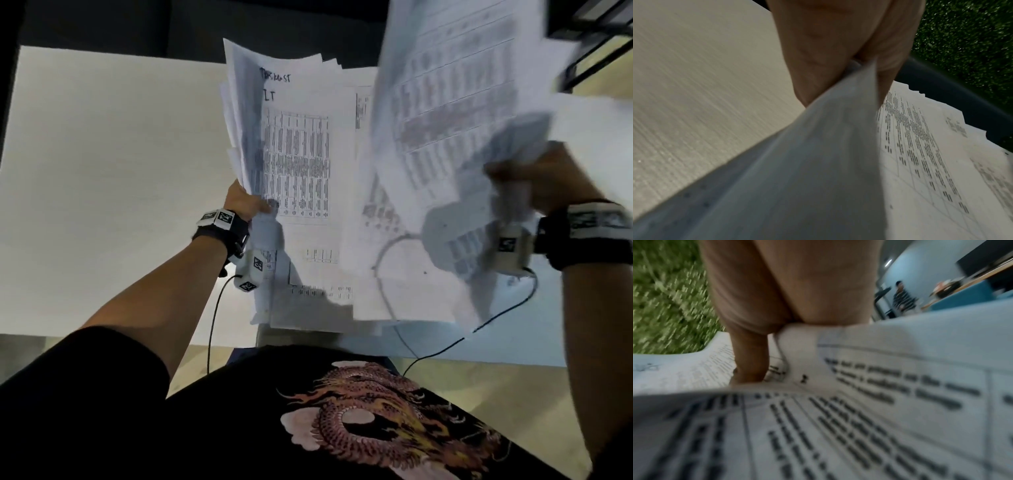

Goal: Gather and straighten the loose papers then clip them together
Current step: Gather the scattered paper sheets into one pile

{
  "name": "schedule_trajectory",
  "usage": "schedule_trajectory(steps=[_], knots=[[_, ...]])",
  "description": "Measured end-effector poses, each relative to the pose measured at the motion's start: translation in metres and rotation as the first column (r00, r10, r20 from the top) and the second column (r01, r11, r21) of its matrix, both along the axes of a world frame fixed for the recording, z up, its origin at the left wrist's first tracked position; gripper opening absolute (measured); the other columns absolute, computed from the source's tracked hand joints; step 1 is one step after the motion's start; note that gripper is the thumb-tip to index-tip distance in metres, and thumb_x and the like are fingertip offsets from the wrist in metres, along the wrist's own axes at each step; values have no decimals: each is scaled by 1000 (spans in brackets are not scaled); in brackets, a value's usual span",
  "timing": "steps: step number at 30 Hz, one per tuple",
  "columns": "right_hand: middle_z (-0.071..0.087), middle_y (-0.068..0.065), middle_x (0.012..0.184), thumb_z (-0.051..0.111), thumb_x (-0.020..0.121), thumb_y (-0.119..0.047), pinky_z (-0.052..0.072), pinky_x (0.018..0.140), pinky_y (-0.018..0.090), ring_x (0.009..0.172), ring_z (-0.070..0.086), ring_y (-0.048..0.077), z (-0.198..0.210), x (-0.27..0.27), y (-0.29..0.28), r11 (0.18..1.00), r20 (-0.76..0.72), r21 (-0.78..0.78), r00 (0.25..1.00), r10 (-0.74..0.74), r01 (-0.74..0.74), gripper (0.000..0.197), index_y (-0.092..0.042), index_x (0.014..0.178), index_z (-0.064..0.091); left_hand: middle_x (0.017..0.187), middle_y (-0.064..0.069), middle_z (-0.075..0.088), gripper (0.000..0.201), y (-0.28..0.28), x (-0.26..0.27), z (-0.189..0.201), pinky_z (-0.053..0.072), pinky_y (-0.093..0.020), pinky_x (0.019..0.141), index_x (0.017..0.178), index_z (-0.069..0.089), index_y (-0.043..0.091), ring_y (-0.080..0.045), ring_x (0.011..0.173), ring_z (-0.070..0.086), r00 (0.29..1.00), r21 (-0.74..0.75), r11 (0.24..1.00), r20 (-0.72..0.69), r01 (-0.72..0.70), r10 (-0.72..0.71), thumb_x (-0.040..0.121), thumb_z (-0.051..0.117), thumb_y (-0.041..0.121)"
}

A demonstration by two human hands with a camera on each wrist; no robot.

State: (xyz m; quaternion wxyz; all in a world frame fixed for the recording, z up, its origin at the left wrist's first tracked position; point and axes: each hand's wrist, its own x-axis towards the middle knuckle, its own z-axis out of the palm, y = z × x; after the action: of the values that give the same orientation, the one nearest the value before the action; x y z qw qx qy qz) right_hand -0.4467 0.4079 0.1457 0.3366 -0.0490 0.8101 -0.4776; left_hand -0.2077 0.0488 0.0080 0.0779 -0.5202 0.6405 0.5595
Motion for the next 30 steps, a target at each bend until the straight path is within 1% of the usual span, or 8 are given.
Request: schedule_trajectory(steps=[4,6,8,12,17,23,27,30], knots=[[70,5,84,86,64,-29,49,67,19,73,64,5,-69,16,-66,965,2,210,987,160,-157,35,-8,86,68,79,-11,62,26,6,-5,9,48,-18,41,87,57,0,-28,67,59,997,41,996,14,80,-81,70,75,-9],[68,11,113,93,43,-45,51,92,30,103,64,19,-112,17,-84,952,89,259,985,145,-163,90,-2,115,61,99,-11,64,25,5,-5,9,50,-20,57,95,61,1,-32,88,62,1000,169,985,-3,-29,30,75,73,10],[64,11,123,95,44,-35,48,101,38,113,60,24,-143,23,-99,941,113,298,985,128,-157,97,-2,126,54,124,-5,53,43,-2,-2,4,43,-34,86,104,64,13,-30,110,53,982,319,929,28,-187,188,68,71,34],[59,12,128,79,75,-12,42,94,26,118,56,25,-139,63,-135,942,40,286,984,171,-175,65,-2,132,49,130,-9,56,68,-8,-3,-3,42,-48,102,117,61,20,-29,106,57,971,375,898,38,-231,234,63,72,59],[68,13,102,65,89,-26,52,81,34,98,64,29,-134,79,-141,831,151,317,890,431,-456,26,-8,107,60,98,-15,58,75,-2,-15,-1,45,-26,58,126,49,-10,-23,71,57,988,97,995,151,-30,15,80,71,45],[50,13,140,55,95,-21,43,91,28,124,52,30,-132,75,-154,927,-51,267,957,287,-263,52,-9,142,38,101,-18,62,63,-9,-10,0,56,-36,72,118,50,-12,-25,76,62,904,161,958,323,238,-279,69,80,15],[50,19,139,47,98,-35,43,104,44,125,50,35,-132,77,-164,825,75,309,877,475,-473,52,-9,141,38,98,-4,60,85,-8,-10,2,54,-35,74,124,52,-2,-21,82,58,930,234,944,230,231,-285,63,84,48],[48,19,138,54,87,-57,40,105,49,126,47,36,-133,42,-132,870,-79,487,989,125,-71,68,-11,136,44,116,-8,61,108,-7,-12,-4,55,-34,71,132,47,1,-21,87,61,984,225,972,149,66,-101,50,85,61]])
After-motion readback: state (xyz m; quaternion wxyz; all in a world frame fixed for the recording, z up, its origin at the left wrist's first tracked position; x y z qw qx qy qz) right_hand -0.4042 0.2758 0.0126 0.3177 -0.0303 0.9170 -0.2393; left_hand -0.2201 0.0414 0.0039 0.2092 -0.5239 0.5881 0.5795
